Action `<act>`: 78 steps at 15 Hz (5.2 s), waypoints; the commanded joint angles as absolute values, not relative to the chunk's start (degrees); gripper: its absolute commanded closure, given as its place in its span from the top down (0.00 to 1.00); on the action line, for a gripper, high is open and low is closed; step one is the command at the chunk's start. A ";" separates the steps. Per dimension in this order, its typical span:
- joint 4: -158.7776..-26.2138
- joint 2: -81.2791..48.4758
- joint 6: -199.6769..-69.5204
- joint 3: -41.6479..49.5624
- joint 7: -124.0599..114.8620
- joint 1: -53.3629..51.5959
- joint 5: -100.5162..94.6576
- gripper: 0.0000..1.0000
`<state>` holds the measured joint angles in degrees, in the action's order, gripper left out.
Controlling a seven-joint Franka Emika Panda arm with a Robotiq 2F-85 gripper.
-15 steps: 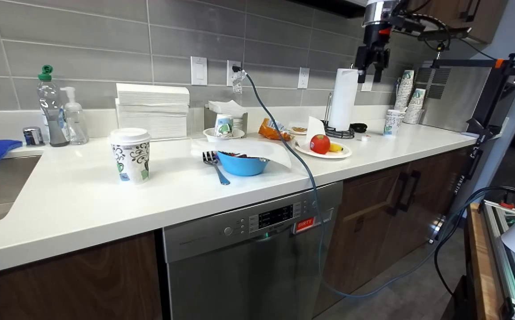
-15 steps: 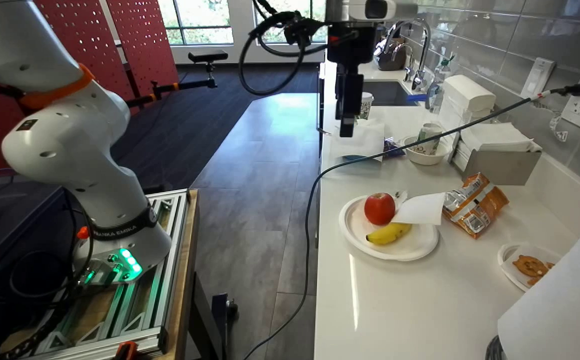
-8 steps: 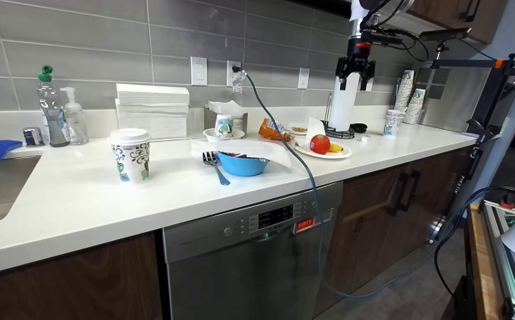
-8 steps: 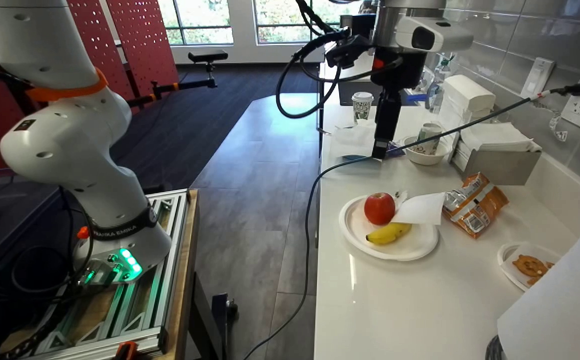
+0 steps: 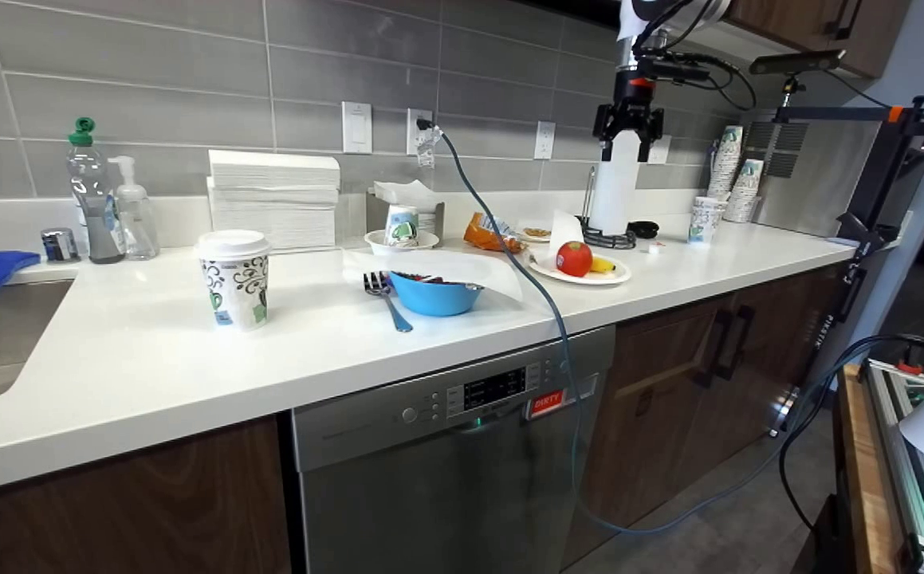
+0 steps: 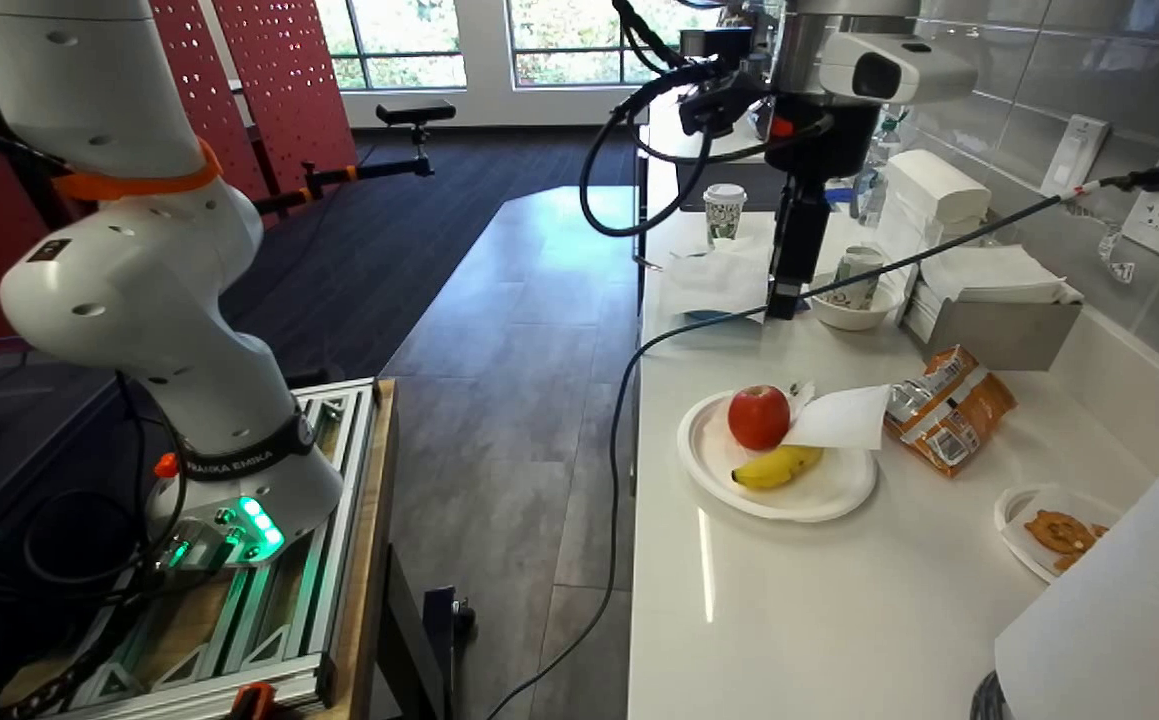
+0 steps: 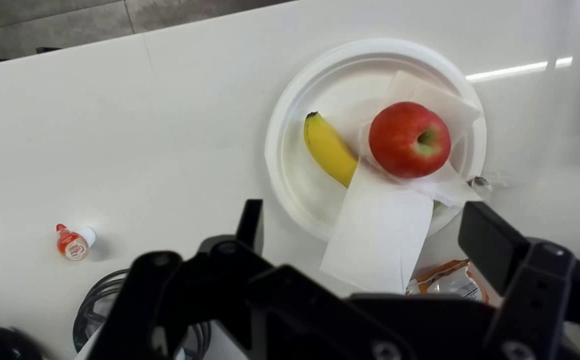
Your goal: Place the white paper towel on top of the fruits on the plate.
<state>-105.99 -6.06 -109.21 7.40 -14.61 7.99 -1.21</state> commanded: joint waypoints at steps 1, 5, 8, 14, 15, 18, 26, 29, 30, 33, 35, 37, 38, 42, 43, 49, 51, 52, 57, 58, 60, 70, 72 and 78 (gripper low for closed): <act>-93.30 -16.54 -101.83 8.20 -9.66 8.89 -0.56 1.00; -81.05 -26.66 -91.74 7.62 1.12 10.79 -0.46 1.00; -72.42 -34.24 -85.79 6.78 4.32 12.29 1.16 1.00; -58.48 -46.81 -82.78 3.84 8.84 16.00 7.21 1.00; -56.72 -48.45 -83.45 3.66 8.97 16.43 7.58 1.00; -51.45 -52.65 -85.07 3.27 8.16 17.46 8.34 1.00; -41.56 -59.03 -79.15 0.48 8.73 19.29 10.19 0.45; -40.80 -59.19 -76.41 0.32 8.94 19.30 9.67 0.23; -40.63 -59.26 -76.12 0.46 8.88 19.27 9.50 0.14; -40.36 -59.06 -75.89 0.43 8.70 19.75 9.87 0.00; -41.32 -57.35 -76.64 0.55 9.86 19.91 9.37 0.00; -40.96 -55.86 -76.59 1.24 16.77 19.58 6.14 0.28; -40.34 -55.48 -75.25 1.30 20.46 19.67 4.92 0.33; -40.31 -54.89 -76.07 1.23 23.58 19.77 5.11 0.40; -40.18 -54.64 -75.99 1.23 24.70 19.83 4.98 0.47; -39.80 -55.44 -75.18 -0.07 40.80 19.89 3.08 0.86; -39.82 -55.97 -76.87 -0.46 47.12 20.13 2.93 0.99; -39.84 -56.20 -77.78 -0.53 50.18 20.18 2.80 1.00; -39.85 -58.00 -81.69 -2.11 64.77 21.30 4.16 1.00; -40.08 -58.21 -81.72 -2.56 67.47 21.32 4.25 1.00; -40.19 -58.71 -80.93 -3.58 72.93 21.52 4.42 0.96; -41.82 -57.97 -74.10 -5.79 83.33 22.46 5.93 0.14; -42.99 -56.74 -70.82 -5.31 82.22 22.42 5.53 0.01; -47.72 -51.06 -66.57 -5.38 78.00 21.90 5.93 0.00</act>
<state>-42.15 -55.72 -68.32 -5.41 80.49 22.33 5.46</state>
